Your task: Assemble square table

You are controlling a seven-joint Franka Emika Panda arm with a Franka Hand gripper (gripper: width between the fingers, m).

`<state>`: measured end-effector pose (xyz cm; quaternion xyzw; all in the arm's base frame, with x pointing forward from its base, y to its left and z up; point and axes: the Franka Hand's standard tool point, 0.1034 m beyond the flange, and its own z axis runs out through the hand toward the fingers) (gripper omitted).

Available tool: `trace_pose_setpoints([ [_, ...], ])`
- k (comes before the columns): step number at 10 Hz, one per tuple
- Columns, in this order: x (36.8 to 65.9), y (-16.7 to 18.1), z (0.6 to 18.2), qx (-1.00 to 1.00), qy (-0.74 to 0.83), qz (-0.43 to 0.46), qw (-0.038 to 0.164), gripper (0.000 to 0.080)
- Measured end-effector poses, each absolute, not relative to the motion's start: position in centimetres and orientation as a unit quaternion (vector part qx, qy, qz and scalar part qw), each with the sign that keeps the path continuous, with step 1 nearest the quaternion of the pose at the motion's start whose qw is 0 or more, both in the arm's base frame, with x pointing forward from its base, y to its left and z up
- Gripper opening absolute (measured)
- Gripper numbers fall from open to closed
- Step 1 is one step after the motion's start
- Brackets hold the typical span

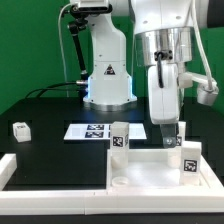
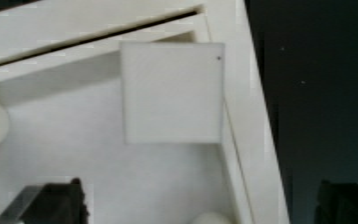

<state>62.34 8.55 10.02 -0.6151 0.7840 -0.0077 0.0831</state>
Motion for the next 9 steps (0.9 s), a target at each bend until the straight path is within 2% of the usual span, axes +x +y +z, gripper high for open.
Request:
trace_pose_setpoints([
  [4, 62.3, 8.6, 9.9, -0.616, 0.784, -0.007, 0.082, 0.0649],
  [6, 61.3, 7.1, 9.9, -0.659, 0.748, -0.016, 0.079, 0.0649],
  [7, 60.1, 5.9, 10.3, -0.680, 0.729, -0.016, 0.076, 0.0649],
  [9, 58.3, 3.4, 11.9, -0.704, 0.705, -0.016, 0.082, 0.0649],
])
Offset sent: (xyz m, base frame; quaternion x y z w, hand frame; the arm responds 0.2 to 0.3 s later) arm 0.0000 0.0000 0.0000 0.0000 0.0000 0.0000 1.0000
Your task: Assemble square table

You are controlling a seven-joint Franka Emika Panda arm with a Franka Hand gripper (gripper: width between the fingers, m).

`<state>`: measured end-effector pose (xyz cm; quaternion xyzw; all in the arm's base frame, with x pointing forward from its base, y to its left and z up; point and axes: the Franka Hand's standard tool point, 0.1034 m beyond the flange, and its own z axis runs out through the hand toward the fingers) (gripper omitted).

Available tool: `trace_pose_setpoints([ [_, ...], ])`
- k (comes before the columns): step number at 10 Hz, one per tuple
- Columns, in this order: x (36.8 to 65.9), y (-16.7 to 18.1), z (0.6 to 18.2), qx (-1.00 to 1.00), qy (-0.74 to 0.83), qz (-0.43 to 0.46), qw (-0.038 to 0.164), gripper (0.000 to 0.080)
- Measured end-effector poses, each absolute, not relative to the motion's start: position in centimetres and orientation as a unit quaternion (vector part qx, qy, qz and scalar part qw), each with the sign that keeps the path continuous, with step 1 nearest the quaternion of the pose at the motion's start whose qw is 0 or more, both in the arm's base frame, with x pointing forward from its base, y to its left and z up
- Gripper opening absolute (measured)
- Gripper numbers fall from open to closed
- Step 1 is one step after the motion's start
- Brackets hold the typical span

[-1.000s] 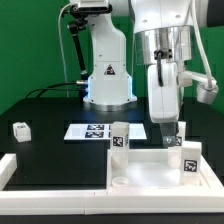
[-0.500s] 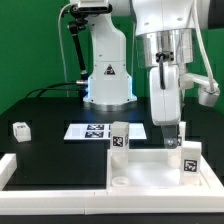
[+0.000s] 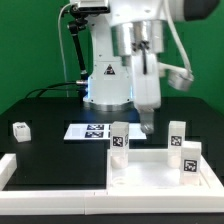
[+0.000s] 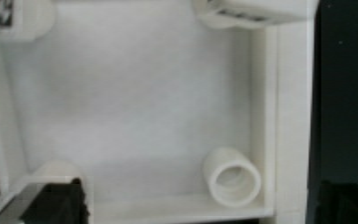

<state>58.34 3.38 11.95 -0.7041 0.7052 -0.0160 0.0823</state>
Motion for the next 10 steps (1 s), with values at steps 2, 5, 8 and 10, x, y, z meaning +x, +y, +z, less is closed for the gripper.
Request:
trace_pose_setpoints([
  [2, 57.8, -0.2, 13.8, -0.776, 0.625, -0.033, 0.085, 0.0649],
  [5, 57.5, -0.3, 13.5, -0.833, 0.548, -0.035, 0.073, 0.0649],
  [8, 57.3, -1.0, 13.3, -0.895, 0.438, -0.054, 0.069, 0.0649],
  [10, 54.1, -3.1, 11.7, -0.935, 0.346, -0.066, 0.054, 0.0649],
])
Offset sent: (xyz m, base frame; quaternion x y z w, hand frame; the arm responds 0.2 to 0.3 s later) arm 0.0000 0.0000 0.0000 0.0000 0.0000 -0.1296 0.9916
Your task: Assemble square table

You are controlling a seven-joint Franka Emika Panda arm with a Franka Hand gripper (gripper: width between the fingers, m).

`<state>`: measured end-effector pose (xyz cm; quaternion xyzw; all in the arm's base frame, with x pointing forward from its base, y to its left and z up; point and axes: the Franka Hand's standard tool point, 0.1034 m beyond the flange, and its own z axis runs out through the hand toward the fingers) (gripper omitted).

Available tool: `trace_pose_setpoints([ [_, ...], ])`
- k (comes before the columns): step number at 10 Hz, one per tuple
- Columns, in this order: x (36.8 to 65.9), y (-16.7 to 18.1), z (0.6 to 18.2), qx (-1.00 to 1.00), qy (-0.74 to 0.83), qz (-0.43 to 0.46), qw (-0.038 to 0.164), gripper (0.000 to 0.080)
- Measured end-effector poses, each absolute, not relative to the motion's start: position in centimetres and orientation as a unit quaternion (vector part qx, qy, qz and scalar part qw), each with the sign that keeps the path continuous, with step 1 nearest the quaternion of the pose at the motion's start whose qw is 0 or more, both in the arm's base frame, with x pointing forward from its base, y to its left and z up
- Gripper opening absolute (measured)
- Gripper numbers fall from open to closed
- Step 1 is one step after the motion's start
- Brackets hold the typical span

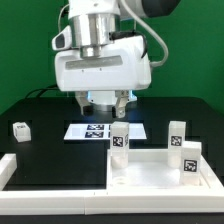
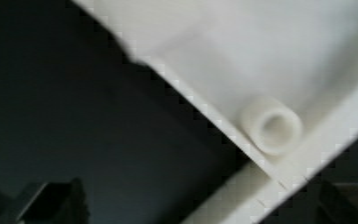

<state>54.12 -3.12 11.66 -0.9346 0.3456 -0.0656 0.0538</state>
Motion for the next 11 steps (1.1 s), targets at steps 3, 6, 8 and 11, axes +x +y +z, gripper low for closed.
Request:
trace_pose_setpoints([
  [3, 48.1, -8.2, 9.4, -0.984, 0.166, -0.061, 0.024, 0.0649],
  [6, 45.1, -11.9, 8.1, -0.997, 0.057, -0.058, -0.002, 0.0649],
  [8, 45.2, -11.9, 8.1, -0.998, -0.006, -0.056, -0.009, 0.0649],
  [11, 45.2, -12.2, 8.1, -0.993, -0.105, -0.051, -0.019, 0.0649],
])
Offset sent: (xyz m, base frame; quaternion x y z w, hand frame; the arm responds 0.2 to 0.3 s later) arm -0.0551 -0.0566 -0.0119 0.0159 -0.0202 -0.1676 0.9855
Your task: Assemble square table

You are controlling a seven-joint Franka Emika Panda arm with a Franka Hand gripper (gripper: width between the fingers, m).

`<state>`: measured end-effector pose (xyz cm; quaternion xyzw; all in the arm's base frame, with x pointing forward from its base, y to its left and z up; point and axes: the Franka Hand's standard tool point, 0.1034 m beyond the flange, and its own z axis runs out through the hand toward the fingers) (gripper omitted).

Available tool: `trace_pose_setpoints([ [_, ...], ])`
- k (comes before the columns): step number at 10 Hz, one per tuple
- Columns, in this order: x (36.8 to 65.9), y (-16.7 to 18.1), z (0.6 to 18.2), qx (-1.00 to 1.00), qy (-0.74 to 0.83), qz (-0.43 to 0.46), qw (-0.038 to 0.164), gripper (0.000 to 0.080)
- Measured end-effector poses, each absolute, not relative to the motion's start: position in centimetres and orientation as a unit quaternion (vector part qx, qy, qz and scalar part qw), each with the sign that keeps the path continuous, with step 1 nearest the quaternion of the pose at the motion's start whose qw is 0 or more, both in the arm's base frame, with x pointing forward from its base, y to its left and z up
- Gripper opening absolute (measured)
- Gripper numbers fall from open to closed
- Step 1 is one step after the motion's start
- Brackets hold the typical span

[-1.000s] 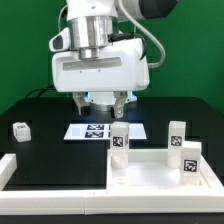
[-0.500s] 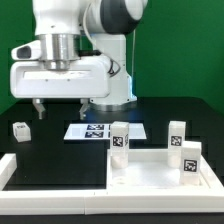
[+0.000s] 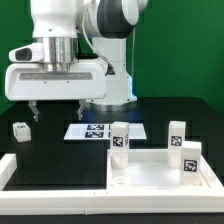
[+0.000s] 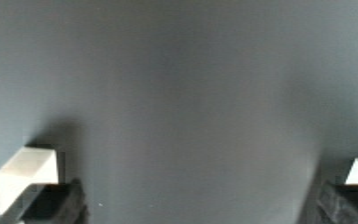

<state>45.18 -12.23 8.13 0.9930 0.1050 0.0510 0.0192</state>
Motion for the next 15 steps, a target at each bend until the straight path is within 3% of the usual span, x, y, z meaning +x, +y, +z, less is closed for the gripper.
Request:
trace_pose_setpoints([
  [6, 36.8, -18.5, 5.2, 0.940, 0.338, -0.005, 0.052, 0.0649],
  [9, 37.5, -17.4, 5.0, 0.945, 0.325, -0.008, 0.050, 0.0649],
  [11, 37.7, -15.3, 3.9, 0.953, 0.295, -0.053, 0.035, 0.0649],
  [14, 36.4, -17.0, 1.8, 0.952, 0.267, -0.148, 0.038, 0.0649],
  [15, 35.4, -17.3, 1.7, 0.948, 0.262, -0.176, 0.028, 0.0649],
])
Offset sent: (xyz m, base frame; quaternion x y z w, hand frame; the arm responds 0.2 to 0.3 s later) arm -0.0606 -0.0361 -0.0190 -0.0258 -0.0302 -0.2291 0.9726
